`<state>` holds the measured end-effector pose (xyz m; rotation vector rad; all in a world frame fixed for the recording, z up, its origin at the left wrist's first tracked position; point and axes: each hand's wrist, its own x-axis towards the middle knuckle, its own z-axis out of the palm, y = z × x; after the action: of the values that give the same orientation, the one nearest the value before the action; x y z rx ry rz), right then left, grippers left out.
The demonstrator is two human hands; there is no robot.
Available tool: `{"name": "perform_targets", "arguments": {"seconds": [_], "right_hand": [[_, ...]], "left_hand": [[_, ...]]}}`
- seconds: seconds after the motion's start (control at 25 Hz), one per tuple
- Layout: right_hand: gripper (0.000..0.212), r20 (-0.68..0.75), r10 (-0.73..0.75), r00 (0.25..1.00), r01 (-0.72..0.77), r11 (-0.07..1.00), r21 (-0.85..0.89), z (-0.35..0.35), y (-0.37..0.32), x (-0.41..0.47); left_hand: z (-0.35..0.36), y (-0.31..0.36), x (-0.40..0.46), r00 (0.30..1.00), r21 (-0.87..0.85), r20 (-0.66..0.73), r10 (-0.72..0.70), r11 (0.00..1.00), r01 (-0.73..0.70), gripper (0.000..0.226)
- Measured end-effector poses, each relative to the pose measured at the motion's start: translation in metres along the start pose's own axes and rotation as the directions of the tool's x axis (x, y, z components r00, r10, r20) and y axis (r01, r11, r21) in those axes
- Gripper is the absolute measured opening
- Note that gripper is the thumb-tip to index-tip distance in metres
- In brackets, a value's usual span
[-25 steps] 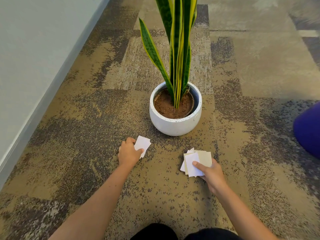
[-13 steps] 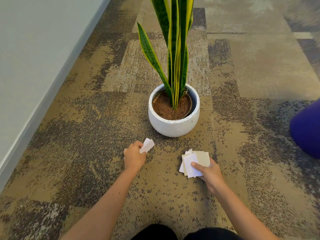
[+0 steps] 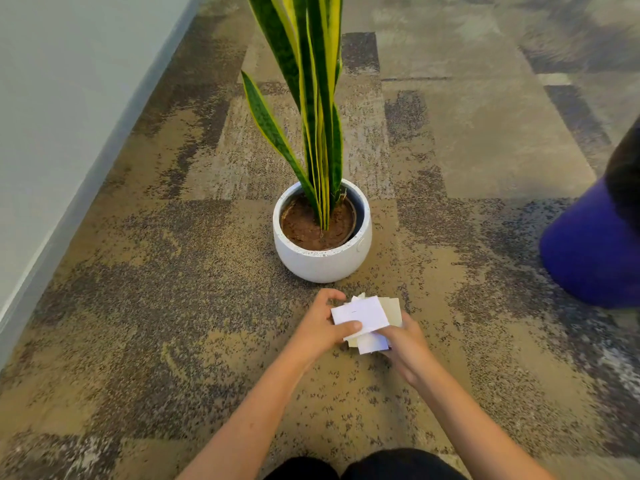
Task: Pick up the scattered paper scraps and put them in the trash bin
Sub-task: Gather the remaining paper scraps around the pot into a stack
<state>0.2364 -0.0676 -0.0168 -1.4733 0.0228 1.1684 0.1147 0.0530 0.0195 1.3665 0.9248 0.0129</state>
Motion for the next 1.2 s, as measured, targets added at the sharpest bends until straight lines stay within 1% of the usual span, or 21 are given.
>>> {"name": "perform_targets", "arguments": {"seconds": [0.08, 0.16, 0.28, 0.36, 0.44, 0.52, 0.6, 0.68, 0.72, 0.84, 0.92, 0.96, 1.08, 1.12, 1.2], "right_hand": [[0.034, 0.036, -0.017, 0.999, 0.016, 0.999, 0.033, -0.003, -0.011, -0.008], [0.030, 0.034, -0.005, 0.999, 0.001, 0.995, 0.102, -0.009, -0.020, -0.013], [0.036, 0.045, -0.020, 0.999, 0.011, 0.984, 0.179, -0.019, -0.036, -0.020], [0.040, 0.062, -0.072, 0.995, 0.064, 0.990, 0.127, -0.023, -0.042, -0.025], [0.041, -0.022, -0.121, 0.992, 0.122, 0.992, 0.029, -0.025, -0.042, -0.029], [0.039, -0.142, -0.151, 0.978, 0.154, 0.988, 0.011, -0.026, -0.038, -0.030], [0.037, -0.244, -0.170, 0.955, 0.182, 0.983, 0.027, -0.029, -0.038, -0.032], [0.035, -0.322, -0.214, 0.922, 0.238, 0.970, 0.036, -0.037, -0.047, -0.038], [0.034, -0.354, -0.243, 0.903, 0.272, 0.962, 0.034, -0.043, -0.056, -0.042], [0.033, -0.412, -0.324, 0.851, 0.364, 0.931, 0.018, -0.063, -0.096, -0.056], [0.029, -0.437, -0.406, 0.803, 0.440, 0.898, -0.025, -0.078, -0.130, -0.068], [0.026, -0.447, -0.460, 0.768, 0.484, 0.872, -0.066, -0.084, -0.149, -0.075], [0.024, -0.440, -0.615, 0.654, 0.620, 0.769, -0.154, -0.107, -0.215, -0.100], [0.023, -0.453, -0.659, 0.600, 0.659, 0.728, -0.186, -0.116, -0.236, -0.107], [0.022, -0.524, -0.715, 0.463, 0.695, 0.660, -0.286, -0.137, -0.276, -0.115]], "left_hand": [[0.014, 0.007, 0.005, 0.998, 0.125, -0.027, 0.052, 0.991, -0.048, 0.049], [0.025, 0.016, 0.010, 0.993, 0.247, -0.060, 0.105, 0.965, -0.087, 0.049], [0.036, 0.030, 0.014, 0.985, 0.410, -0.062, 0.164, 0.903, -0.124, 0.048], [0.043, 0.034, 0.015, 0.980, 0.488, -0.039, 0.193, 0.860, -0.150, 0.048], [0.050, 0.035, 0.015, 0.974, 0.575, -0.012, 0.228, 0.798, -0.180, 0.048], [0.055, 0.030, 0.014, 0.961, 0.637, 0.029, 0.275, 0.736, -0.229, 0.055], [0.056, 0.023, 0.012, 0.956, 0.630, 0.087, 0.281, 0.728, -0.272, 0.071], [0.056, 0.013, 0.013, 0.964, 0.652, 0.134, 0.231, 0.712, -0.261, 0.089], [0.055, 0.006, 0.015, 0.970, 0.710, 0.153, 0.190, 0.661, -0.242, 0.094], [0.055, -0.016, 0.022, 0.973, 0.881, 0.210, 0.099, 0.413, -0.232, 0.096], [0.057, -0.025, 0.029, 0.974, 0.927, 0.221, 0.043, 0.301, -0.224, 0.098], [0.058, -0.027, 0.033, 0.976, 0.940, 0.219, 0.017, 0.263, -0.216, 0.101], [0.064, -0.024, 0.045, 0.976, 0.957, 0.214, -0.048, 0.213, -0.199, 0.111], [0.066, -0.022, 0.048, 0.975, 0.959, 0.209, -0.076, 0.208, -0.190, 0.114], [0.069, -0.017, 0.052, 0.973, 0.965, 0.195, -0.122, 0.202, -0.168, 0.117]]}}
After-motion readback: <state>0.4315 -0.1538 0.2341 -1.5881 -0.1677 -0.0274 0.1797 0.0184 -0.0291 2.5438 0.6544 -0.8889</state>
